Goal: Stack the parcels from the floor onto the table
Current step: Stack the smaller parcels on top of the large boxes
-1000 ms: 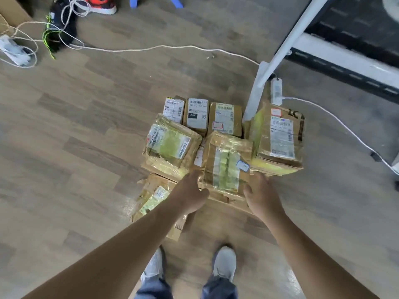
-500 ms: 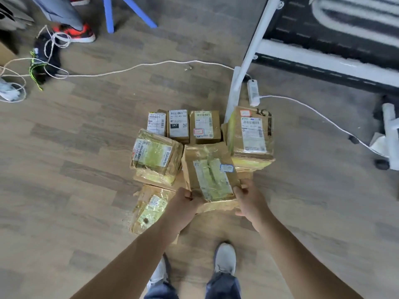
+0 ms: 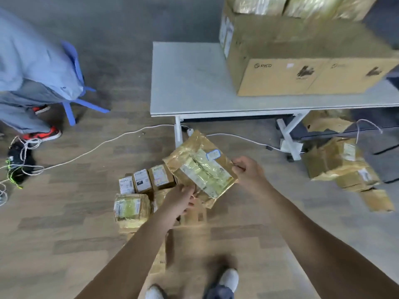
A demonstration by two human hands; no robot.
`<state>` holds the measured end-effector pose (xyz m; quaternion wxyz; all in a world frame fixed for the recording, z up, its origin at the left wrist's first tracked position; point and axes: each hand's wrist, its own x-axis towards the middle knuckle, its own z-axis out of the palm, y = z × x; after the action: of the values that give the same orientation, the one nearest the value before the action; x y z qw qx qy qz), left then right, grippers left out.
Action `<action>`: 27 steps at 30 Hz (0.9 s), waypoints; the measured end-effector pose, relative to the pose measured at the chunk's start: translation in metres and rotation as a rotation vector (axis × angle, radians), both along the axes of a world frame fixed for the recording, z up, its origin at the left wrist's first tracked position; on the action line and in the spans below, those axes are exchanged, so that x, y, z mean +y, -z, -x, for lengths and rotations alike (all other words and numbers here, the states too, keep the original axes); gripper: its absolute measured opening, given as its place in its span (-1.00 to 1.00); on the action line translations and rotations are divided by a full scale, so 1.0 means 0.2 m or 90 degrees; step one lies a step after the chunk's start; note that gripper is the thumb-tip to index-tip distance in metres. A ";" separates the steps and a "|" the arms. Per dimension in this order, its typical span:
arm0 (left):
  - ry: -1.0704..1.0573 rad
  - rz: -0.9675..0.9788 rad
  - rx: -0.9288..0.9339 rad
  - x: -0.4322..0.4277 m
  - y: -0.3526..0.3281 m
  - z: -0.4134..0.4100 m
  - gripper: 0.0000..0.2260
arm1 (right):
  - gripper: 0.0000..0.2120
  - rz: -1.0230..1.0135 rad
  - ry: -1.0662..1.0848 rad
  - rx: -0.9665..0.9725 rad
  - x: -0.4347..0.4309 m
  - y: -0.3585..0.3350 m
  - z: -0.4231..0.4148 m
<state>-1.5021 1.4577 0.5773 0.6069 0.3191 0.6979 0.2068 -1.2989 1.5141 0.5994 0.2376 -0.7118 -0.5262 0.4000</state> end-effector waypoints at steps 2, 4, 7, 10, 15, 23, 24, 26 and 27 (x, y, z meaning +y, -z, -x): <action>-0.033 -0.058 0.043 0.11 -0.13 -0.05 -0.65 | -0.88 -0.018 -0.025 -0.009 0.08 -0.15 -0.13; -0.084 -0.123 0.075 0.23 -0.27 -0.11 -0.57 | -0.86 -0.061 -0.043 -0.051 0.16 -0.30 -0.27; -0.067 -0.199 0.132 0.38 -0.45 -0.23 -0.35 | -0.88 -0.123 -0.075 -0.086 0.27 -0.50 -0.50; 0.026 -0.276 0.108 0.50 -0.58 -0.37 -0.07 | -0.84 -0.188 -0.103 -0.088 0.35 -0.67 -0.70; 0.123 -0.325 0.069 0.66 -0.76 -0.62 -0.21 | -0.81 -0.292 -0.129 -0.096 0.49 -0.86 -0.91; 0.080 -0.380 -0.023 1.04 -0.90 -0.84 -0.03 | -0.79 -0.424 -0.145 -0.092 0.77 -0.97 -1.13; 0.074 -0.394 -0.044 1.10 -0.91 -0.86 -0.02 | -0.79 -0.439 -0.146 -0.097 0.82 -0.98 -1.15; 0.079 -0.417 -0.082 1.24 -0.93 -0.91 -0.06 | -0.78 -0.459 -0.147 -0.107 0.94 -1.02 -1.19; 0.078 -0.428 -0.101 1.30 -0.93 -0.93 -0.07 | -0.78 -0.466 -0.145 -0.111 1.01 -1.03 -1.21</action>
<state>-1.3165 1.7187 0.7642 0.5315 0.5255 0.5212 0.4119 -1.0568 1.7152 0.8061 0.3843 -0.5486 -0.7277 0.1476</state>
